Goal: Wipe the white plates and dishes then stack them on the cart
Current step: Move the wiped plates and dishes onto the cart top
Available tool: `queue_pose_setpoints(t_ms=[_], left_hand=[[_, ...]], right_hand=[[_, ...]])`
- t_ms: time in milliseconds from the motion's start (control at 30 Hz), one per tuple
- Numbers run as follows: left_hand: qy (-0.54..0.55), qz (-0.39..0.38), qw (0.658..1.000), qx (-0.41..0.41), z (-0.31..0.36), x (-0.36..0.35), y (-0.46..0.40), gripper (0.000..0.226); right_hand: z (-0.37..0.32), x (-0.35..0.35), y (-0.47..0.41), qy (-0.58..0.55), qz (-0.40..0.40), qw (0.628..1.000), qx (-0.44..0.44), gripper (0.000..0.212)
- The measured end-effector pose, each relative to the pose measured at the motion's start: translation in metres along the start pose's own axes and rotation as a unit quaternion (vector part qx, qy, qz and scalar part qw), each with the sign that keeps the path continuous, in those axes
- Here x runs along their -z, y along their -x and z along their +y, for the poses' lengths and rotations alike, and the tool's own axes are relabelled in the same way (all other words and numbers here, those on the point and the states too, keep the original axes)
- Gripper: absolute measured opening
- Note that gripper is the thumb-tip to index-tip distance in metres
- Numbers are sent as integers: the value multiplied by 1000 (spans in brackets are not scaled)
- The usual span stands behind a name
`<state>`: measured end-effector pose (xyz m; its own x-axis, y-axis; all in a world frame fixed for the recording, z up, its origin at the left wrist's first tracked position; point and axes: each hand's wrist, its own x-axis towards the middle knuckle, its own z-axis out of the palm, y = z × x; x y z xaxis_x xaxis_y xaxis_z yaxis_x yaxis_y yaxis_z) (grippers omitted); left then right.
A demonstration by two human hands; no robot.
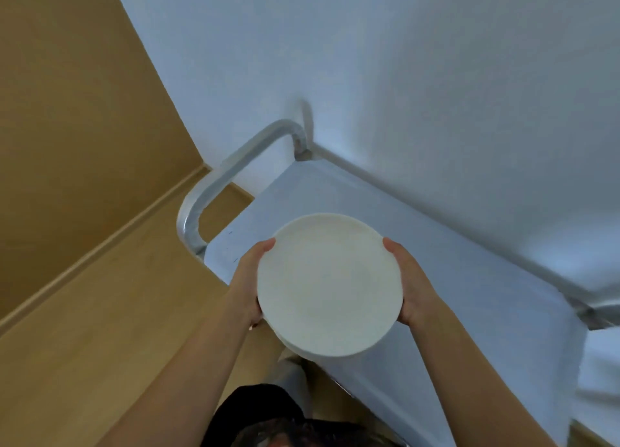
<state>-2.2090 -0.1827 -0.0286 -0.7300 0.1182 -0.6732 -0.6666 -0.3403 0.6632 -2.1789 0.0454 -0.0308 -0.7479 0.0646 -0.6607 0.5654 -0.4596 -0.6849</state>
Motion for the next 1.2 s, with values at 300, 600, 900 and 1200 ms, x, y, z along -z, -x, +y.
queue_pose_setpoints(t_ms=[300,600,900,1200], left_hand=[[-95,-83,990,64,78,-4,-115,54],[-122,-112,983,82,82,-8,-159,29],[-301,-40,953,3,88,-12,-150,40],[-715,-113,589,-359,53,-82,-89,60]], right_hand=[[-18,-40,-90,-74,88,993,12,33],[-13,-35,-118,-101,137,985,-1,36],[-11,-32,-105,17,216,976,-10,47],[8,24,-3,475,357,801,74,41]])
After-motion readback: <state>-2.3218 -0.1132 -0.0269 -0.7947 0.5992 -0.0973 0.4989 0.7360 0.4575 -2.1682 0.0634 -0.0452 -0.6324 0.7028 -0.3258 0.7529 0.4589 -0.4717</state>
